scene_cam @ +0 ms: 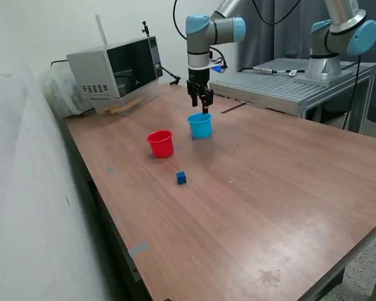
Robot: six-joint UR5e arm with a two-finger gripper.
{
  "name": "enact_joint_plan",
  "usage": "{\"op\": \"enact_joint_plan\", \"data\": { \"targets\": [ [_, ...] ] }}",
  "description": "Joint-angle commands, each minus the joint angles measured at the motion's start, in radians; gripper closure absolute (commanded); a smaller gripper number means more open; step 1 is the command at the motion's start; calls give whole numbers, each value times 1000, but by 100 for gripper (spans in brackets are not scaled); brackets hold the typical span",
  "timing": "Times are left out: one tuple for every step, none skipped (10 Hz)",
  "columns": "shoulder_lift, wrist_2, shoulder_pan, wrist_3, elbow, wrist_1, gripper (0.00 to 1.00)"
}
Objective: Place red objects in the red bin, and blue objects in the blue bin.
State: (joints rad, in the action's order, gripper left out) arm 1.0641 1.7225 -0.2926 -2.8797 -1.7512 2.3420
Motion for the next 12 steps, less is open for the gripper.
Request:
{"op": "enact_joint_plan", "data": {
  "targets": [
    [-1,0,56,-6,15,-27,0],
    [-1,-1,99,-10,18,-33,0],
    [-1,-3,148,-12,22,-36,0],
    [-1,-9,208,-24,38,-50,0],
    [-1,-11,272,-45,59,-61,0],
    [-1,-11,338,-47,85,-63,0],
    [-3,-9,383,-47,117,-67,0],
    [-7,-11,420,-47,154,-85,0],
    [-19,-9,429,-59,182,-98,0],
    [-62,-11,429,-97,234,-143,0],
    [-122,-11,428,-130,298,-179,0],
    [-174,-12,425,-148,371,-199,0]
  ]
}}
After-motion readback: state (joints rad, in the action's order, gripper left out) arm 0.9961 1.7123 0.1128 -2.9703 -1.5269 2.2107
